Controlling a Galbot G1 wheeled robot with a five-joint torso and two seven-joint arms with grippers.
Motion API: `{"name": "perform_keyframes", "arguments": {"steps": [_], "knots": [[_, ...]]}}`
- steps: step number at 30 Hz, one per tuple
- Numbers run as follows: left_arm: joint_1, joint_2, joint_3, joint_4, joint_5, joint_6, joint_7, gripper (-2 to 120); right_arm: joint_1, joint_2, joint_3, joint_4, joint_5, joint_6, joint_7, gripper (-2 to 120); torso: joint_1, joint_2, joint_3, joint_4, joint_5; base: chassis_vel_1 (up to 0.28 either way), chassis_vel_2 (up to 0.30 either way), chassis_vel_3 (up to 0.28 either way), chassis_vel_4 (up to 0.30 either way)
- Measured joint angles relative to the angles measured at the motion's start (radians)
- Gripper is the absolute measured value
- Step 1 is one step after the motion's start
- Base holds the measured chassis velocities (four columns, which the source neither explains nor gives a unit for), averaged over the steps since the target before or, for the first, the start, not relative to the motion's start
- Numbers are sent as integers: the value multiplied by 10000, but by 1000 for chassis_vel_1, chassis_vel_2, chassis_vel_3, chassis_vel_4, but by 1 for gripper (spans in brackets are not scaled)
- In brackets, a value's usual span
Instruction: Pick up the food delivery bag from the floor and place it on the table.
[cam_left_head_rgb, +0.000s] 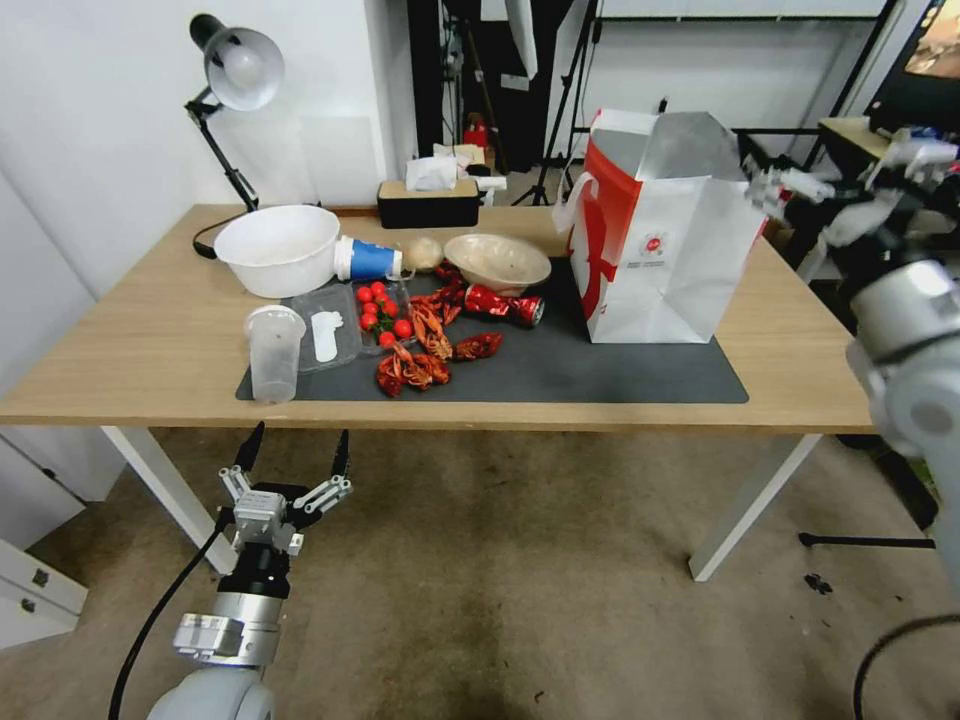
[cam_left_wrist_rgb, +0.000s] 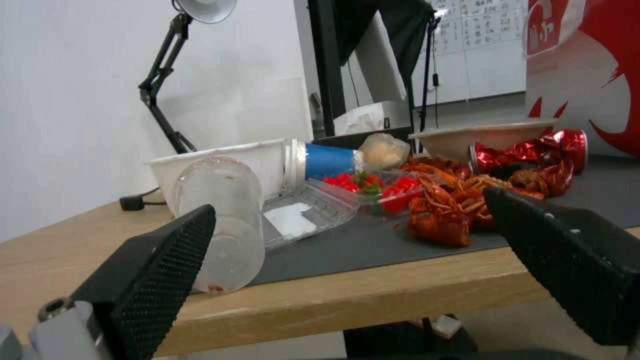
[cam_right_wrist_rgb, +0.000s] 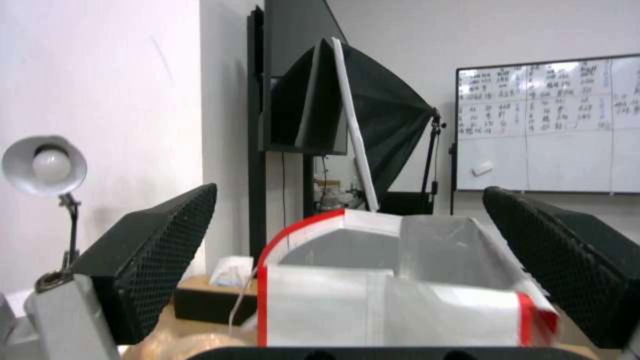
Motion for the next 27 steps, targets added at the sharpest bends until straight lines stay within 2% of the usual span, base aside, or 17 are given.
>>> {"name": "perform_keyframes", "arguments": {"steps": [4, 5, 8, 9, 14, 20, 22, 27], "knots": [[10, 66, -19, 22, -17, -62, 10, 100, -1659, 713, 822, 839, -984, 154, -649, 100, -1, 0, 0, -5, 0, 0, 0, 0, 0], [10, 66, -19, 22, -17, -62, 10, 100, -1659, 713, 822, 839, -984, 154, -649, 100, -1, 0, 0, -5, 0, 0, 0, 0, 0], [8, 201, -38, 74, -48, -93, -59, 100, -2529, 1654, 761, 1317, -1769, 278, -853, 100, 0, 1, 0, -1, -2, 0, 0, 0, 0], [8, 201, -38, 74, -48, -93, -59, 100, -2529, 1654, 761, 1317, -1769, 278, -853, 100, 0, 1, 0, -1, -2, 0, 0, 0, 0], [-12, 291, -123, 70, -181, -88, -135, 100, -3275, 2601, 377, 1586, -2783, 512, -1036, 100, 0, 0, 1, 1, -3, 0, 0, 0, 0], [51, 428, -226, 102, -342, -176, -172, 100, -4593, 3709, 35, 1255, -4132, 1551, -1602, 100, -1, 1, 1, -1, -2, 0, 0, 0, 0], [56, 438, -226, 125, -348, -198, -176, 100, -4709, 3797, 22, 1195, -4250, 1674, -1648, 100, 0, 1, 0, -1, -3, 0, 0, 0, 0], [38, 430, -193, 247, -350, -241, -237, 100, -5342, 4343, -123, 582, -4869, 2649, -1967, 100, 0, 1, 1, 0, 0, 0, 0, 0, 0]]}}
